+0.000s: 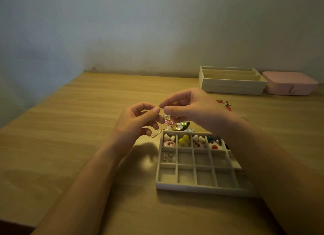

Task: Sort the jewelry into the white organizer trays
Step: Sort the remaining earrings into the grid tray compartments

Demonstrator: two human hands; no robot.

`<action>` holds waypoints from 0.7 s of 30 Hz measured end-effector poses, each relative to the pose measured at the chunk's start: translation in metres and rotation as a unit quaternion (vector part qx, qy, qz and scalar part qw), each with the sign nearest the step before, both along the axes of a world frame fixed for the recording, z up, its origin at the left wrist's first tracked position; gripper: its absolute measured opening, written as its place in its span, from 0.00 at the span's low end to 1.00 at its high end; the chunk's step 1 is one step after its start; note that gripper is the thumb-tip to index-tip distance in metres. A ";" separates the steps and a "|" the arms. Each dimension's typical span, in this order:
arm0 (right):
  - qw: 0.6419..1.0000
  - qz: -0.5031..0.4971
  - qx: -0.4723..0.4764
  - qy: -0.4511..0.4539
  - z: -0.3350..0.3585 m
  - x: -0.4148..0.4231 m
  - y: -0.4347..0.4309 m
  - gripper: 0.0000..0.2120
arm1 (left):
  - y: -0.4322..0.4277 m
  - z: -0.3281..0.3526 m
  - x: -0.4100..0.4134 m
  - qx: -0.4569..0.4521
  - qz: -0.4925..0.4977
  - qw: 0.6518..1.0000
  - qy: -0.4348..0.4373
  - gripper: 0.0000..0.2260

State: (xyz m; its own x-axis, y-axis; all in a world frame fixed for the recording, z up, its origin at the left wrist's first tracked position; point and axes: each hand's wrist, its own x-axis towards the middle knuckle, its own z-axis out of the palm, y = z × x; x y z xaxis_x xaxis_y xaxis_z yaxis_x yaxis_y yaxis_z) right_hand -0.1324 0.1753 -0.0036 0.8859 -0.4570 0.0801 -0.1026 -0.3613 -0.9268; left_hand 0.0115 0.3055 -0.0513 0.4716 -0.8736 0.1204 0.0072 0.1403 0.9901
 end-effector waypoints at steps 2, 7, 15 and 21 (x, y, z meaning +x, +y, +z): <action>1.000 -0.011 -0.010 0.012 0.008 -0.009 -0.003 0.07 | 0.000 0.001 -0.003 0.004 0.004 1.000 -0.031 0.06; 0.998 -0.021 0.008 0.060 0.010 -0.040 -0.003 0.07 | -0.002 0.000 -0.008 -0.009 -0.006 0.993 -0.116 0.01; 0.988 0.032 -0.078 0.126 -0.013 -0.059 0.016 0.06 | -0.006 -0.010 -0.012 0.024 -0.014 0.954 -0.298 0.04; 0.983 0.025 -0.112 0.142 -0.024 -0.057 0.022 0.07 | -0.003 -0.007 -0.012 0.024 -0.014 0.954 -0.300 0.03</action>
